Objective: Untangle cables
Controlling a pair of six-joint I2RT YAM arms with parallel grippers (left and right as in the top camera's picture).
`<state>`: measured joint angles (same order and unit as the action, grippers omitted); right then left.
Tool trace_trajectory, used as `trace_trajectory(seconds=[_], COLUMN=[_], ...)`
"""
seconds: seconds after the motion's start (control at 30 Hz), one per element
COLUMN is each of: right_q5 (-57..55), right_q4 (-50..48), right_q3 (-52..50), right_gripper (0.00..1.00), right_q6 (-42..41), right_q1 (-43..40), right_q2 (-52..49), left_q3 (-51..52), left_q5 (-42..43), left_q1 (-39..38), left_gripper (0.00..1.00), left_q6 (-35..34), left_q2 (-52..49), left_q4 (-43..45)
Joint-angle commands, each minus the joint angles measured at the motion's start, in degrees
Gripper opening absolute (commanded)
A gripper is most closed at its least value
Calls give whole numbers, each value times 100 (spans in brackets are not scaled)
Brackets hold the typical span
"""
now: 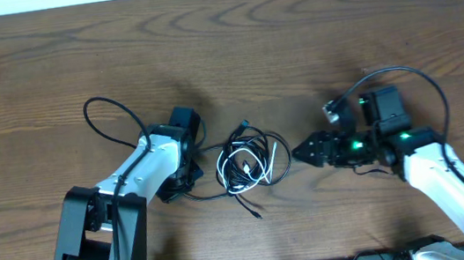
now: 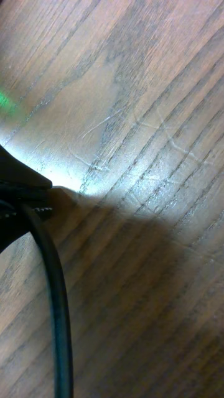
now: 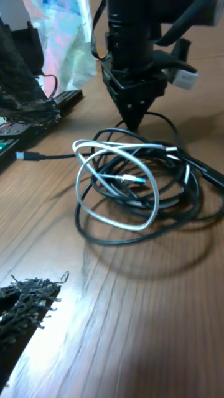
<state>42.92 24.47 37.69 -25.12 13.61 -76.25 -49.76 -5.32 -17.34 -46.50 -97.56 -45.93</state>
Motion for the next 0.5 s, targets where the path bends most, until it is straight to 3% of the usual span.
trace_trajectory(seconds=[0.0, 0.27, 0.47], right_q5=[-363, -1040, -1045], right_q4=[-380, -1335, -2083], right_q3=[7, 7, 7], right_gripper=[76, 69, 62], right_q6=[-817, -1731, -1860], right_q1=[507, 1449, 1930], right_q2=[-225, -656, -835], left_q3=[273, 273, 273], left_q5=[-24, -24, -24], left_q1=[61, 61, 61], left_gripper=[8, 8, 8], left_q6=[-57, -57, -57], left_q2=[-243, -243, -243], left_q4=[127, 127, 129])
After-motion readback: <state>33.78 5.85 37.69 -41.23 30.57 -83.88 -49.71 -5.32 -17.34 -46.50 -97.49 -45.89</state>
